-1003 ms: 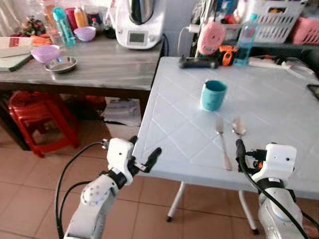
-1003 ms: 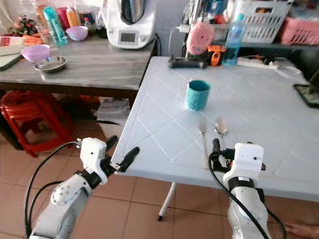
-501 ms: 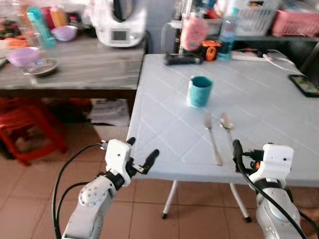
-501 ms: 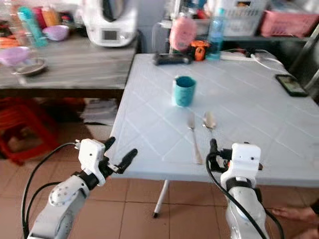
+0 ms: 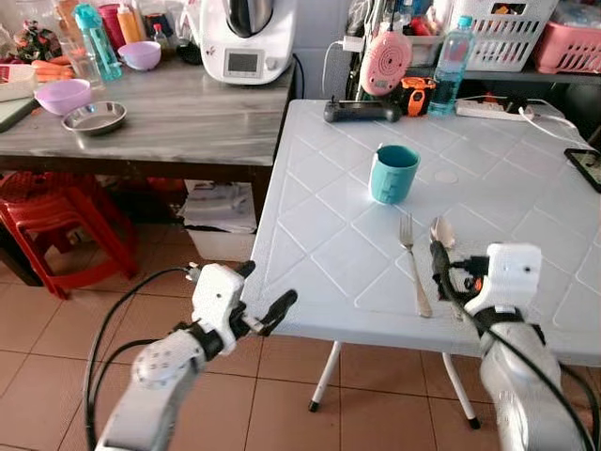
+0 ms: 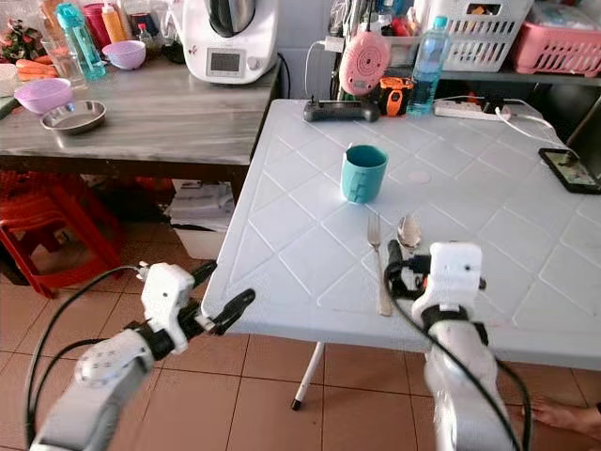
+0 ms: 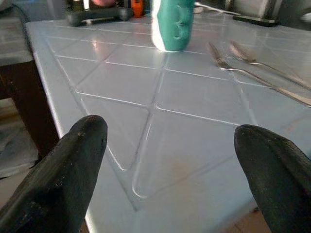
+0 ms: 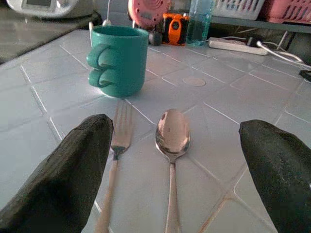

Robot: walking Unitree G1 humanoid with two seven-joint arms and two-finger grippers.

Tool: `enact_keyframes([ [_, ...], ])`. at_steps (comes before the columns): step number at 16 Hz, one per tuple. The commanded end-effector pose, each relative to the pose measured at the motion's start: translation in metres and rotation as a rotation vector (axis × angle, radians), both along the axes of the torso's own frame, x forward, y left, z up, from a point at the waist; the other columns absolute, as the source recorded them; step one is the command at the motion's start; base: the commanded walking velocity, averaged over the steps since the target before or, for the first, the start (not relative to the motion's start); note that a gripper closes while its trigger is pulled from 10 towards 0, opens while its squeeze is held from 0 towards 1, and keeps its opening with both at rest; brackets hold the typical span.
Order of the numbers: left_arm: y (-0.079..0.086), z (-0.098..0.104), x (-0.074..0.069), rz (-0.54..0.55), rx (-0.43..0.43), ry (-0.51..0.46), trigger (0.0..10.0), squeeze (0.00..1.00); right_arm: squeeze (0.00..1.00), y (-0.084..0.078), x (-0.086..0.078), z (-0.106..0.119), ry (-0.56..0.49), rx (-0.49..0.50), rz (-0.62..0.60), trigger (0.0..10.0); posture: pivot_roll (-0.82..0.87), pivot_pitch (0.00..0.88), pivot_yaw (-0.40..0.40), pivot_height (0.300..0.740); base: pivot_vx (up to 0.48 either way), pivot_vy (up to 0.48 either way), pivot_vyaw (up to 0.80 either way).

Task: Setting the table

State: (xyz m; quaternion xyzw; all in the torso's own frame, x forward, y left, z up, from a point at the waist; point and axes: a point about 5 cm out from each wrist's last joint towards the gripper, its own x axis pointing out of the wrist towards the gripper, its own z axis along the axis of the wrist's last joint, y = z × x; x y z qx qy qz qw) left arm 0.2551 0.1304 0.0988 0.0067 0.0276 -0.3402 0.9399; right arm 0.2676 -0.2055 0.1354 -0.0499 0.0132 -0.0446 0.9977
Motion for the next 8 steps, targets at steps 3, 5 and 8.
enact_keyframes([
  [3, 0.0, 0.007, -0.005, -0.059, -0.024, 0.0, 10.0, 0.0, 0.0, -0.001, 0.012, -0.009, 0.077, -0.002, 0.028, 10.0, -0.05, 0.061, 0.018, 0.74, 0.0, 0.0, 0.0],
  [5, -0.004, 0.008, -0.008, -0.089, -0.04, 0.006, 10.0, 0.0, 0.0, -0.001, 0.019, -0.013, 0.106, -0.008, 0.05, 10.0, -0.05, 0.063, 0.02, 0.74, 0.0, 0.0, 0.0],
  [8, -0.007, 0.008, -0.014, -0.142, -0.048, 0.022, 10.0, 0.0, 0.0, 0.005, 0.031, -0.016, 0.137, -0.008, 0.096, 10.0, -0.04, 0.07, 0.021, 0.74, 0.0, 0.0, 0.0],
])
